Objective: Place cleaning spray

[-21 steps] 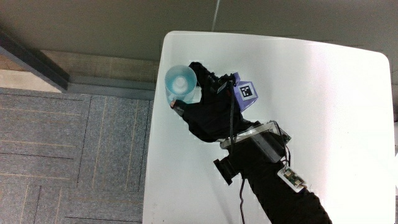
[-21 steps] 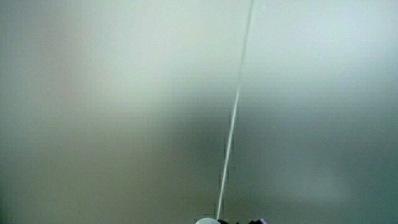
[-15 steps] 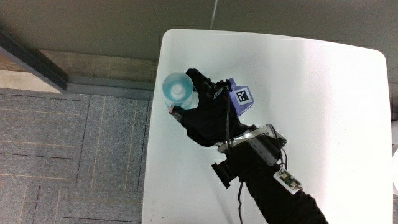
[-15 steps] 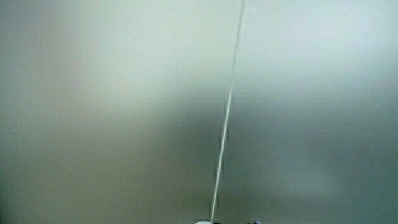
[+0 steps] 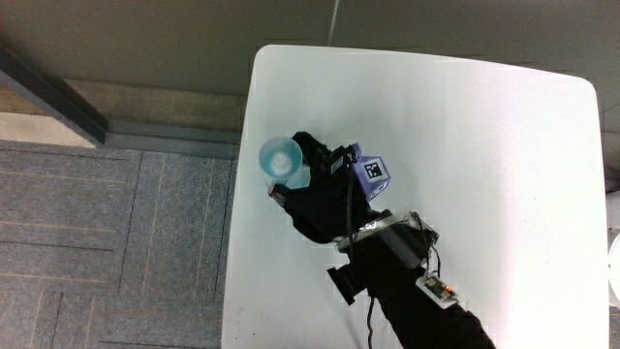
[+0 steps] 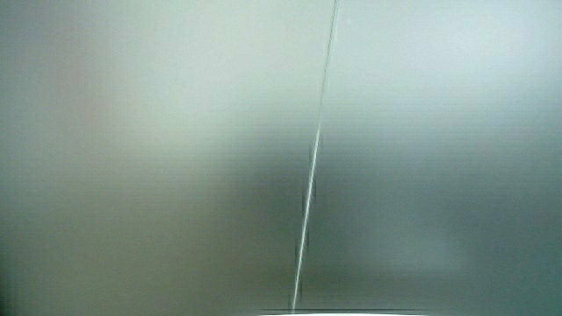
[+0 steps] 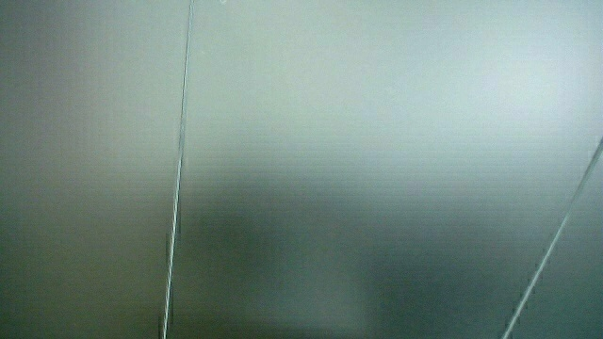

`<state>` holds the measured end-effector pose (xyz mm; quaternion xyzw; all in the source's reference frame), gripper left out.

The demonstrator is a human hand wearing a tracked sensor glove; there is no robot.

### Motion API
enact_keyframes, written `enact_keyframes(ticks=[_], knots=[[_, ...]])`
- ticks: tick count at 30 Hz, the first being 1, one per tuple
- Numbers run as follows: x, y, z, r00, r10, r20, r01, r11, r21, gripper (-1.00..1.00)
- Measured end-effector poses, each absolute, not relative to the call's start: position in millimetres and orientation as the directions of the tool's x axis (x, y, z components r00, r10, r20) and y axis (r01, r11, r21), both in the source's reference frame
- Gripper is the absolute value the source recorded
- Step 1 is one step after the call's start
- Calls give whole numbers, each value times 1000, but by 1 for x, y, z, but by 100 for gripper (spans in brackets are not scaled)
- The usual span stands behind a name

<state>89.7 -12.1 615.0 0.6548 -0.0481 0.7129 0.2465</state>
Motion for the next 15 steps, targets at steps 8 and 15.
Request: enact_keyframes(ticks=[8, 15], knots=[[90, -8, 623, -16, 344, 939, -426, -852, 304, 0], [91, -8, 631, -5, 385, 923, -414, -841, 348, 0]])
